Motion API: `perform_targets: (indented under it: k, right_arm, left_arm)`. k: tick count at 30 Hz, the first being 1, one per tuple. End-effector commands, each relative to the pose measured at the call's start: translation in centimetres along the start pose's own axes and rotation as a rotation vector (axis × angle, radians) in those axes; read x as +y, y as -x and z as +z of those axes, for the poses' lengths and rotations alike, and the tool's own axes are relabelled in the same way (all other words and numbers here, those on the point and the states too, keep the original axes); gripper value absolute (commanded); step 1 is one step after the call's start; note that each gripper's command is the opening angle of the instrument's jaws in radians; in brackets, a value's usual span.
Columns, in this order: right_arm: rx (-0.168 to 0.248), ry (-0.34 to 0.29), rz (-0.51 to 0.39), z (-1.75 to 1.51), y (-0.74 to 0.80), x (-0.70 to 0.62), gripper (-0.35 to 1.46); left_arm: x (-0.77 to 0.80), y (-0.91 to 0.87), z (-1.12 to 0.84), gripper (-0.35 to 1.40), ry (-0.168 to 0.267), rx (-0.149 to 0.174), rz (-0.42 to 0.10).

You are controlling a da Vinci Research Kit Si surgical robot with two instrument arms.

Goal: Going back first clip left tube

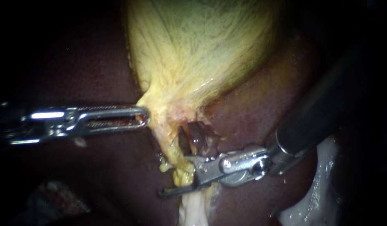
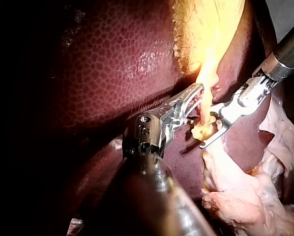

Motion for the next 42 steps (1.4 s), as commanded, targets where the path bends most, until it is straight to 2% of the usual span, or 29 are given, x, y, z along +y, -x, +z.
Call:
perform_targets:
  k: [1, 13, 25, 33, 42]
  right_arm:
    - [-0.002, -0.002, -0.012, -0.01, 0.0, 0.0, 0.6]
    - [-0.001, -0.006, -0.041, -0.19, 0.01, -0.05, 0.6]
    - [0.001, 0.015, -0.014, -0.8, -0.06, -0.08, 0.6]
    - [0.008, -0.003, -0.003, -1.27, -0.17, -0.11, 0.6]
    - [0.006, 0.017, -0.06, -1.68, -0.39, -0.08, 0.6]
  left_arm:
    - [0.0, 0.0, 0.0, -0.18, 0.0, 0.0, 0.0]
    - [0.01, 0.0, -0.02, -0.18, -0.001, 0.001, 0.0]
    - [0.03, -0.02, -0.02, -0.18, -0.002, 0.001, 0.002]
    - [0.08, -0.03, 0.0, -0.18, -0.002, 0.001, 0.003]
    - [0.12, -0.05, 0.04, -0.18, 0.002, -0.002, 0.004]
